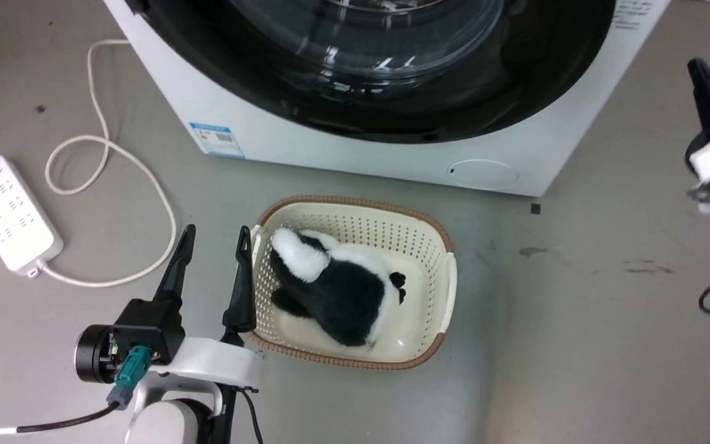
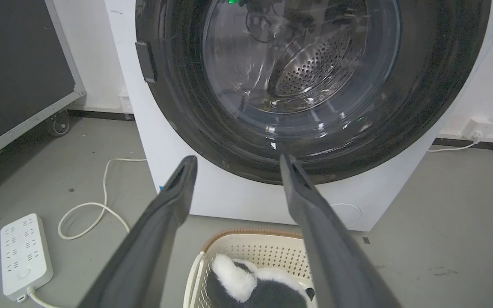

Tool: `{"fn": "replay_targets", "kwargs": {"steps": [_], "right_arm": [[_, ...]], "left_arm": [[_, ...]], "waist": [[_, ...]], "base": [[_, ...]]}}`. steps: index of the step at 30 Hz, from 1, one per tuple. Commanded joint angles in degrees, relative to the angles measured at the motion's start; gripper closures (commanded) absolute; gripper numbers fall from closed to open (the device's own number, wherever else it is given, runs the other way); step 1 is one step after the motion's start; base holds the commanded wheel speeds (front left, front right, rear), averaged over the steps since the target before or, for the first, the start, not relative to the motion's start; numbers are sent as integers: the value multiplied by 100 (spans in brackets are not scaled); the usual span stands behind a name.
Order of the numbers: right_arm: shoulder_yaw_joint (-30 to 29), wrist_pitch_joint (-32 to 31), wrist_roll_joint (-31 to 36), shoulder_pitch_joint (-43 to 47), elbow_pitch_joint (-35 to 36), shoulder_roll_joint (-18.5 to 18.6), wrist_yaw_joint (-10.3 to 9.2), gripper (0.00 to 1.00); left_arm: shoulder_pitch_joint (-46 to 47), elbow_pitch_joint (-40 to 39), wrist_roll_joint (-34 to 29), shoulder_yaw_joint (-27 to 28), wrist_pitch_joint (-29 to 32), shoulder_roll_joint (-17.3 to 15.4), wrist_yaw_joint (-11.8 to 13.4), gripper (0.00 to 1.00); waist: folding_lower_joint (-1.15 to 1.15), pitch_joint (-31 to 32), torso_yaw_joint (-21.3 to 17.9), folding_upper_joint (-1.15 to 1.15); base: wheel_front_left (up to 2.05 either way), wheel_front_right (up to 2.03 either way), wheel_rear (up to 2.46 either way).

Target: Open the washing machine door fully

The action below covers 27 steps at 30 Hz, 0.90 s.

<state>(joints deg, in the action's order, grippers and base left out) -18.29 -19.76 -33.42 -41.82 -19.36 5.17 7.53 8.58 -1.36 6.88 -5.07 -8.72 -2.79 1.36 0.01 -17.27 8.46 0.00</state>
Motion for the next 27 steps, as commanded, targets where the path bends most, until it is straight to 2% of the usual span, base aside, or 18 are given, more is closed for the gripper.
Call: {"fn": "replay_targets", "kwargs": {"steps": [1,17,27], "right_arm": [[-87,-88,-108,-228,-113,-17,-1,100],[-1406,-1611,-356,-2275,-2050,175,-2,100],[-2158,-2192,-380,-3239,-2914,373,-3,100]], "left_arm": [[95,-14,41,-27,-57,-6,26,0],[303,-27,196,-223,-249,-7,84,0],[402,-10,282,-341,-369,-8,128,0]], "waist": [[-1,-57,47,0],[-1,-534,375,0],[-1,-761,551,0]], "base": [[0,0,0],[0,0,0],[0,0,0]]}}
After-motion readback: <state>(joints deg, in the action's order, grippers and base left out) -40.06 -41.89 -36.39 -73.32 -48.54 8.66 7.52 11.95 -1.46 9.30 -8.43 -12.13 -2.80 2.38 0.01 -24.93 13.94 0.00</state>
